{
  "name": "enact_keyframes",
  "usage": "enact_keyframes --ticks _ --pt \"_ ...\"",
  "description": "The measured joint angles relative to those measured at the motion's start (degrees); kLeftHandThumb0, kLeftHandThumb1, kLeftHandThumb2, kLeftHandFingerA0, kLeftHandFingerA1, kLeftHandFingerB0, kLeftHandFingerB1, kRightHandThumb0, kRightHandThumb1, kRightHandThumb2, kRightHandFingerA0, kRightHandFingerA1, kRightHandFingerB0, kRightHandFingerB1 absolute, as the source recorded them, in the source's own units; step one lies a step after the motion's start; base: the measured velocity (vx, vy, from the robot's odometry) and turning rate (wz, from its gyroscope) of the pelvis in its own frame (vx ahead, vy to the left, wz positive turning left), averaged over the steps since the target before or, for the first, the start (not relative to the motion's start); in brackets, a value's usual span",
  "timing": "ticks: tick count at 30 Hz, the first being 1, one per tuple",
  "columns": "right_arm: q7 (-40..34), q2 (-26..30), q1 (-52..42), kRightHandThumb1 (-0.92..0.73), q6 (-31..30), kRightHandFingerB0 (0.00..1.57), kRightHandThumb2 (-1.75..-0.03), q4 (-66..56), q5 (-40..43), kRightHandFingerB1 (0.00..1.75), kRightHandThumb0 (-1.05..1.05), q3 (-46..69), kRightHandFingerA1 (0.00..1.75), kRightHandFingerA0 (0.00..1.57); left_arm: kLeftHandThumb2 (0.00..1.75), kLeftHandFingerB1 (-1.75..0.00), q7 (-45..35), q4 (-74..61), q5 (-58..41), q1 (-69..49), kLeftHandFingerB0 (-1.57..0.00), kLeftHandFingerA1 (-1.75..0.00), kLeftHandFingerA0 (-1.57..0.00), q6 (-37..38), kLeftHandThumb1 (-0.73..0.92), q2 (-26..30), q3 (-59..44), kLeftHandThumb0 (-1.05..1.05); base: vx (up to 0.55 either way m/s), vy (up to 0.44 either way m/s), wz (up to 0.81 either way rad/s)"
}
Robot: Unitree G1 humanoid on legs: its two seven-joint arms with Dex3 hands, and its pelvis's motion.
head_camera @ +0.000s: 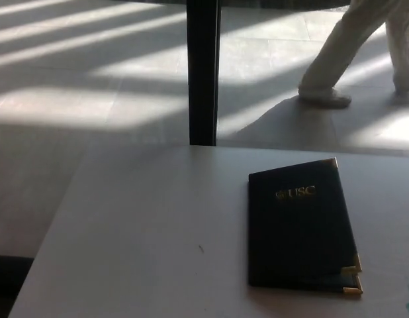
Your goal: There is a diary kept infront of the robot and the robot uses its right hand to grab its cover and puses it to the left to open it.
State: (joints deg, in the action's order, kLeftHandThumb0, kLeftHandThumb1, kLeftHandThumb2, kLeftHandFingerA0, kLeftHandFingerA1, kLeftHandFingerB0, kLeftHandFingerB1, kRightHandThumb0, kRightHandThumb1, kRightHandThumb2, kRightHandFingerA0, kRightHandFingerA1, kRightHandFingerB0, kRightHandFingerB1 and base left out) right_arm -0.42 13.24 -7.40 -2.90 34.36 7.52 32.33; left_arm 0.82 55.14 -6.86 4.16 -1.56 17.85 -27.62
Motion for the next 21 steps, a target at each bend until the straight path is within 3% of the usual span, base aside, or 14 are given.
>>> enact_keyframes --ticks 4,5,6,7,12,13,14,15,16,17,18,19,20,21 --pt "0.0 -0.1 0.7 -0.91 -0.8 0.37 -0.67 -2.1 2.9 0.41 -0.6 5.5 0.49 0.53 1.0 -0.83 0.3 0.5 -2.0 1.9 -0.42 -0.98 -0.51 0.0 0.92 0.5 -5.1 -0.93 0.0 0.0 0.0" --pt "0.0 -0.3 0.7 -0.68 -1.2 0.23 -1.09 -2.3 3.6 0.51 -0.51 6.6 0.65 0.51 1.02 -0.84 0.3 0.7 -2.6 2.3 -0.42 -0.97 -0.5 0.0 0.92 0.6 -6.3 -0.93 0.0 0.0 0.0" --pt "0.0 -0.5 0.7 -0.68 -1.7 0.24 -1.09 -2.6 4.2 0.51 -0.51 7.5 0.65 0.52 0.99 -0.85 0.4 0.9 -3.1 2.6 -0.44 -0.98 -0.53 0.0 0.92 0.7 -7.4 -0.92 0.0 0.0 0.0" --pt "0.0 -0.8 0.8 -0.88 -2.1 0.42 -0.67 -2.7 4.9 0.43 -0.6 8.5 0.52 0.59 0.99 -0.85 0.5 1.1 -3.5 2.9 -0.45 -0.99 -0.54 0.0 0.92 0.7 -8.5 -0.92 0.0 0.0 0.0" --pt "0.0 -1.9 2.0 -0.92 -4.7 0.33 -0.67 -2.8 8.1 0.43 -0.59 13.4 0.55 0.52 0.98 -0.81 1.0 1.7 -5.7 4.0 -0.44 -0.97 -0.53 0.0 0.92 0.9 -12.4 -0.93 0.0 0.0 0.0" --pt "-0.1 -1.9 2.2 -0.72 -5.3 0.32 -1.02 -2.9 8.6 0.54 -0.6 14.3 0.64 0.49 1.01 -0.82 1.1 1.7 -5.9 4.0 -0.44 -0.96 -0.51 0.0 0.92 0.9 -12.9 -0.96 0.0 0.0 0.0" --pt "-0.4 -1.9 2.6 -0.72 -5.9 0.32 -1.02 -3.1 9.3 0.54 -0.6 15.8 0.64 0.49 1.01 -0.82 1.2 1.8 -6.2 4.0 -0.44 -0.96 -0.51 0.0 0.92 0.9 -13.6 -0.96 0.0 0.0 0.0" --pt "-0.9 -1.8 3.0 -0.9 -6.1 0.36 -0.67 -3.6 10.0 0.44 -0.56 17.1 0.6 0.56 1.0 -0.8 1.3 2.0 -6.4 4.1 -0.42 -0.95 -0.51 0.0 0.92 0.9 -14.1 -0.92 0.0 0.0 0.0" --pt "-1.3 -1.5 3.5 -0.73 -6.3 0.28 -1.03 -4.1 10.6 0.55 -0.57 18.5 0.67 0.48 1.0 -0.82 1.3 2.0 -6.8 4.1 -0.42 -0.97 -0.51 0.0 0.92 0.9 -14.6 -0.93 0.0 0.0 0.0" --pt "-1.9 -0.9 4.2 -0.72 -6.5 0.31 -1.03 -4.4 11.4 0.55 -0.57 20.4 0.66 0.5 0.97 -0.83 1.4 2.1 -7.1 4.3 -0.44 -0.98 -0.53 0.0 0.92 0.9 -15.1 -0.92 0.0 0.0 0.0" --pt "-2.5 -0.4 4.9 -0.88 -6.7 0.32 -0.67 -4.8 12.2 0.46 -0.56 22.0 0.57 0.51 0.98 -0.84 1.5 2.2 -7.5 4.4 -0.46 -0.97 -0.53 0.0 0.92 0.9 -15.7 -0.91 0.0 0.0 0.0" --pt "-3.3 0.3 5.6 -0.67 -7.0 0.24 -1.1 -5.2 13.0 0.55 -0.46 23.9 0.7 0.51 1.0 -0.82 1.5 2.2 -7.9 4.6 -0.43 -0.96 -0.51 0.0 0.92 0.9 -16.2 -0.92 0.0 0.0 0.0" --pt "-3.8 0.8 6.1 -0.67 -7.2 0.24 -1.1 -5.6 13.4 0.55 -0.46 24.9 0.7 0.51 1.0 -0.82 1.6 2.2 -8.0 4.7 -0.43 -0.96 -0.51 0.0 0.92 0.9 -16.5 -0.92 0.0 0.0 0.0" --pt "-4.6 1.4 6.7 -0.92 -7.5 0.34 -0.66 -5.9 13.9 0.48 -0.51 26.2 0.58 0.46 1.01 -0.82 1.6 2.2 -8.2 4.8 -0.41 -0.98 -0.5 0.0 0.92 0.9 -16.9 -0.92 0.0 0.0 0.0"
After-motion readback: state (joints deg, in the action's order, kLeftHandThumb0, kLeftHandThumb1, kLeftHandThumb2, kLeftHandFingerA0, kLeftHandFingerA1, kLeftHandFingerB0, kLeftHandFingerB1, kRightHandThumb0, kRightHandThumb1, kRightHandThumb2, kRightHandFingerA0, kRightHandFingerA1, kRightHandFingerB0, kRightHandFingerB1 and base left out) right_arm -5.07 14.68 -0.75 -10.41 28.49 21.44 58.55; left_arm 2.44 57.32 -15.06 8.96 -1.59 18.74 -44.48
